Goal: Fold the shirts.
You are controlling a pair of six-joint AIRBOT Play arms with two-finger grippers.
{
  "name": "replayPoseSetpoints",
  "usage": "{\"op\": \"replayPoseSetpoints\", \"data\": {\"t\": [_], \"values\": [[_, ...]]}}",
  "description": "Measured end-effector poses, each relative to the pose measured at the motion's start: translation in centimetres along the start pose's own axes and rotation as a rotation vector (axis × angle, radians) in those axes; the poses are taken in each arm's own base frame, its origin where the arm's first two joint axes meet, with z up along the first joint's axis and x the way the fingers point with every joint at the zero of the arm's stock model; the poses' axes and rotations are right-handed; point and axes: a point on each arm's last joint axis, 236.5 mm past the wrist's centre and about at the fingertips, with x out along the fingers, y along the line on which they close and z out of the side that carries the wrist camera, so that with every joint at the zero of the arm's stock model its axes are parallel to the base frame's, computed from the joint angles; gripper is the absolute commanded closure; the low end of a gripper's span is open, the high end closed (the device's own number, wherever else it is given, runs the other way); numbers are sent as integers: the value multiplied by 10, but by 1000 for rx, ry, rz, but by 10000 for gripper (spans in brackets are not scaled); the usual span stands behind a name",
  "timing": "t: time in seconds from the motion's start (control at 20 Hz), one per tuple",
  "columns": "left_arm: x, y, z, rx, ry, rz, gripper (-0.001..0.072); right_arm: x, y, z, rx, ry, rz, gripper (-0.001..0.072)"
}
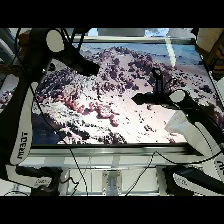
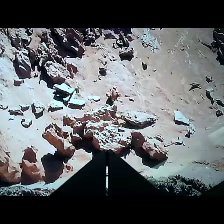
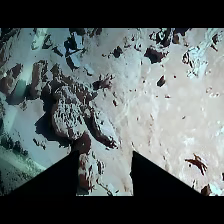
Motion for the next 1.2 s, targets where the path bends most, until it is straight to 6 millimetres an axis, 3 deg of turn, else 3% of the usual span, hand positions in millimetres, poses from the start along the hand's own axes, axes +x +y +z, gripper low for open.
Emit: {"op": "replayPoseSetpoints", "data": {"t": [0.25, 0.4, 0.45, 0.6, 0.65, 0.7, 0.75, 0.85, 0.95, 1.05, 1.2], "values": [[1, 7, -1, 3, 3, 28, 699, 0, 1, -4, -2, 16, 6, 333], [-1, 48, 4, 22, -11, 199, 700, 0, 1, -6, -8, 24, 3, 333], [-5, 72, 10, 24, -33, 287, 699, 0, 0, -6, -11, 25, 1, 333], [-33, 165, 37, -52, -176, 574, 675, 0, -3, -6, -24, 28, -11, 332], [-41, 200, 42, -93, -223, 642, 581, 0, -4, -5, -25, 21, -17, 332], [-46, 232, 42, -139, -256, 688, 543, 0, -5, -2, -25, 11, -23, 333], [-48, 268, 37, -194, -278, 725, 539, 0, -8, 1, -27, -6, -33, 332], [-45, 339, 16, -310, -301, 773, 420, -1, -13, 11, -15, -48, -54, 332], [-37, 404, -12, -436, -328, 783, 403, -2, -18, 22, 14, -95, -76, 332], [-28, 457, -38, -545, -376, 769, 402, -3, -22, 31, 61, -136, -91, 331], [-4, 512, -68, -623, -432, 739, 402, -5, -25, 40, 144, -179, -95, 326]]}}
